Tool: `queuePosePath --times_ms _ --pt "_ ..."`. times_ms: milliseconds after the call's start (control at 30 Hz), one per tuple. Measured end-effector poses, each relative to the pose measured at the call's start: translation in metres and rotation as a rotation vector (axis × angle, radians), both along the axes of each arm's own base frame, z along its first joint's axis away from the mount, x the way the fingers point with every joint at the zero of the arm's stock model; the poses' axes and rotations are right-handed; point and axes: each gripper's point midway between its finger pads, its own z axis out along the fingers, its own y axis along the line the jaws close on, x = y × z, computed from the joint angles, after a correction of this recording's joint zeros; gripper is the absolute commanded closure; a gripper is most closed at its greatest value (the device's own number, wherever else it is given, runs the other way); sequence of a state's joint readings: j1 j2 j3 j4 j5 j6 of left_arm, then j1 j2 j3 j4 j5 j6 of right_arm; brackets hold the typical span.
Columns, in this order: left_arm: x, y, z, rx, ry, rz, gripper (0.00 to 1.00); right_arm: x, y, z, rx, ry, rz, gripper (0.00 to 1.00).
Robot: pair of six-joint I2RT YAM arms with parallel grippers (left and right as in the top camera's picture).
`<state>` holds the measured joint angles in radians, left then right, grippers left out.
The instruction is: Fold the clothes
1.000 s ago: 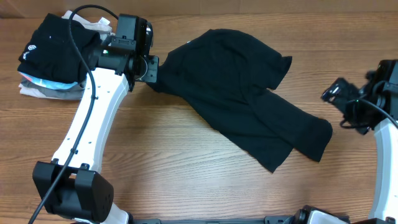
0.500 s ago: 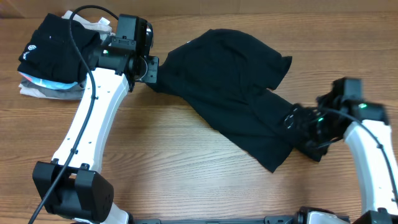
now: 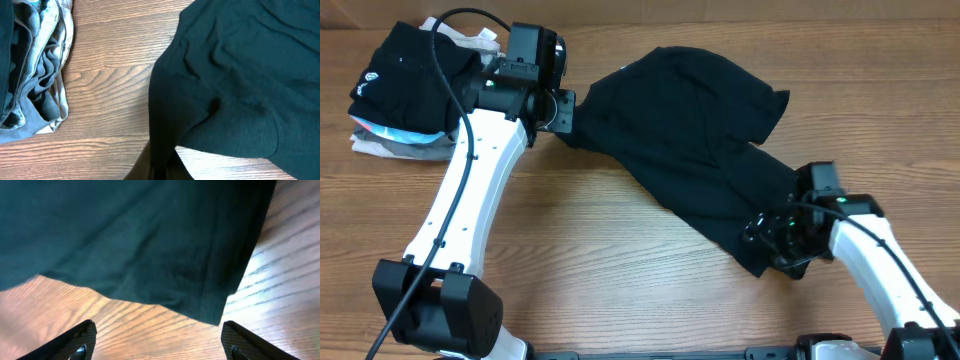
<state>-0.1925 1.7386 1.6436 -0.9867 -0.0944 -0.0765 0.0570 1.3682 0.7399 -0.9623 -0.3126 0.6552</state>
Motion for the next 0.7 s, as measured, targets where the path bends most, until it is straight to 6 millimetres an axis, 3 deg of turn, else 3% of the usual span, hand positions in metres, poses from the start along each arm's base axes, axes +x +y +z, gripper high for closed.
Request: queuePosePath --times_ms 200,433,700 --pt "0.002 0.000 0.001 -0.001 -0.007 0.000 0.95 -0.023 -0.006 -0.022 -0.131 0.078 -0.048 0.16" --pt "0.002 0.000 0.001 -0.002 -0.011 0.000 0.96 -0.007 -0.015 -0.028 -0.191 0.010 -0.110 0.29" --pt "0.002 0.000 0.001 -0.002 -0.009 0.000 0.96 -0.024 -0.018 -0.041 -0.201 0.049 -0.118 0.38"
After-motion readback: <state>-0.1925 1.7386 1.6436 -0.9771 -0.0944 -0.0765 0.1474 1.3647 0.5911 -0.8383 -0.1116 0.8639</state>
